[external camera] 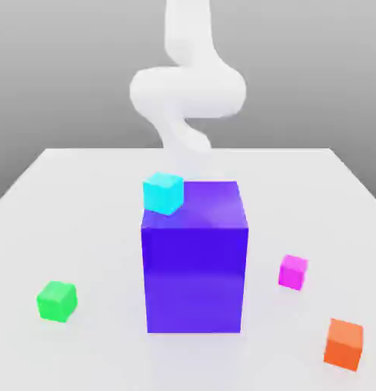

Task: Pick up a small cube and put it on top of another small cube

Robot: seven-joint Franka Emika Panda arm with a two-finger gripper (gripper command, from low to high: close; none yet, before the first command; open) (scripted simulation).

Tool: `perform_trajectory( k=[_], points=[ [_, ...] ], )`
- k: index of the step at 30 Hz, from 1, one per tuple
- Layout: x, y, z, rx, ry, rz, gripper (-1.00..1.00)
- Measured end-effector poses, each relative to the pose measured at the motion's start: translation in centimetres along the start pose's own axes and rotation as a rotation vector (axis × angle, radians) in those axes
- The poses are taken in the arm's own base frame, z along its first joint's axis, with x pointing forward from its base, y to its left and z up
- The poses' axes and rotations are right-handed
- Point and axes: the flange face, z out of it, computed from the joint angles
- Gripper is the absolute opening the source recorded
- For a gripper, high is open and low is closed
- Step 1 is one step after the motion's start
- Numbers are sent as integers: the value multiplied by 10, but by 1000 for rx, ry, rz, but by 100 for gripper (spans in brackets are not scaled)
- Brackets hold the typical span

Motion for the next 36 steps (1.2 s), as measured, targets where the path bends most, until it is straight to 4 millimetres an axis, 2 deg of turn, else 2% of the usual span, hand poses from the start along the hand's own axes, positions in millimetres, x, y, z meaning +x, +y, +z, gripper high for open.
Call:
perform_trajectory(
  k=[3, 6, 9, 12, 15, 18, 21, 24, 25, 33, 34, 36],
  points=[
    [-38, -6, 66, -17, -113, -101, 0],
    [-86, -8, 122, -36, -216, -204, 0],
    [-140, -4, 169, -57, -313, -312, 0],
    [-200, 7, 208, -81, -404, -426, 0],
    [-260, 26, 236, -107, -490, -545, 0],
    [-319, 52, 256, -136, -570, -668, 0],
    [-373, 86, 267, -168, -643, -795, 0],
    [-418, 126, 272, -202, -707, -921, 0],
    [-426, 133, 275, -205, -717, -944, 0],
    [-459, 166, 318, -209, -729, -960, 0],
    [-461, 169, 321, -210, -729, -961, -100],
    [-461, 169, 321, -210, -729, -961, -100]
  ],
)
